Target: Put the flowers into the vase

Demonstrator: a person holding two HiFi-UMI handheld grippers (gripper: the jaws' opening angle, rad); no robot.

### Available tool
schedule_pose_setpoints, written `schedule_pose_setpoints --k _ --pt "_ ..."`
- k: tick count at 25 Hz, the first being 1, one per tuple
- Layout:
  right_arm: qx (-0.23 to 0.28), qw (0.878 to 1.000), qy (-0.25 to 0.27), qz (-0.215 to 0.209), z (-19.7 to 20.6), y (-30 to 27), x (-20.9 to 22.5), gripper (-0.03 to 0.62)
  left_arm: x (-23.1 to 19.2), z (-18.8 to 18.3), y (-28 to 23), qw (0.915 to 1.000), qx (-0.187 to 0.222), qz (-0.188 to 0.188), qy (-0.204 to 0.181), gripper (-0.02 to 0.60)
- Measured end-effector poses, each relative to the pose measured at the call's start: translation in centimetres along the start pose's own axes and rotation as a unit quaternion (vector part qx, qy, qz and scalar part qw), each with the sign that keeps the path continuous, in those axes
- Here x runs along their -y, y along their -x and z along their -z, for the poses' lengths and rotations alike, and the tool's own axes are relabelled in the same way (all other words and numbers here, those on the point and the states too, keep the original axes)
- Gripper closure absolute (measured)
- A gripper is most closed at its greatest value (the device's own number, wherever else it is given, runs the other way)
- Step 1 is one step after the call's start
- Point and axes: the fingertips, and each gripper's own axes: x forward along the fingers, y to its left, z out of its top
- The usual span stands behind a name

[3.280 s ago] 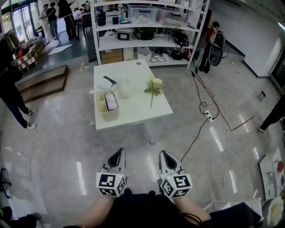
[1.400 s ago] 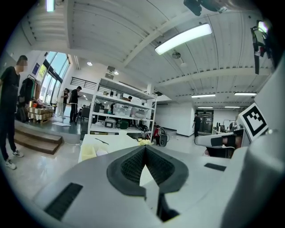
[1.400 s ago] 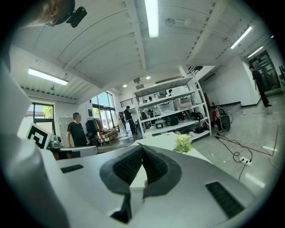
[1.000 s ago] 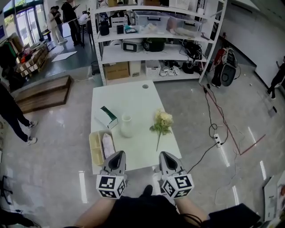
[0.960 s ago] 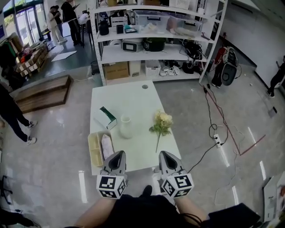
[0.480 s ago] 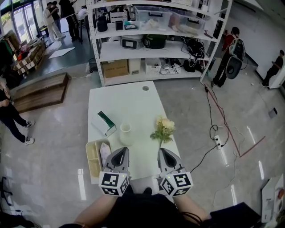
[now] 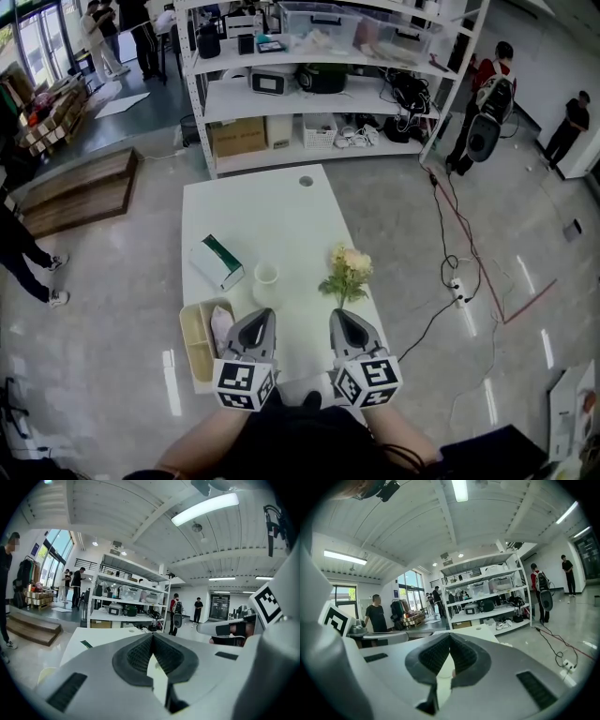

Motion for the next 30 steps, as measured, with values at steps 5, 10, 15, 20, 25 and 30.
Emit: schedule_pose_setpoints --k 5,10,15,20,25,30 --pt "-0.075 0.997 -0.016 0.020 3.2 -2.4 3.1 0.578 0.4 0.5 -0.6 0.9999 -0.007 0.010 0.003 0.578" --pt "-0.228 0.968 -0.097 0.043 10.2 -6.7 8.9 0.467 0.7 0.7 -1.0 0.9997 -0.011 0.019 0.008 0.578" --pt "-0.376 0.899 -0.221 0.046 17.1 -9.3 13.5 0.447 0.8 1.0 -1.5 0.9994 -0.015 0.024 0.019 0.578" --pt "-0.455 0.844 -0.276 0.065 20.9 -10.9 15.8 0.427 1.0 1.5 -1.7 0.9989 -0.019 0.030 0.029 0.578" --pt "-0.491 0.815 -0.296 0.081 21.9 -11.6 17.0 0.445 0.3 1.7 -1.7 0.9988 -0.025 0.025 0.033 0.578" --pt "-0.520 0.796 -0.297 0.089 23.1 -11.5 17.5 0.476 -0.6 2.1 -1.4 0.9988 -0.028 0.017 0.037 0.578"
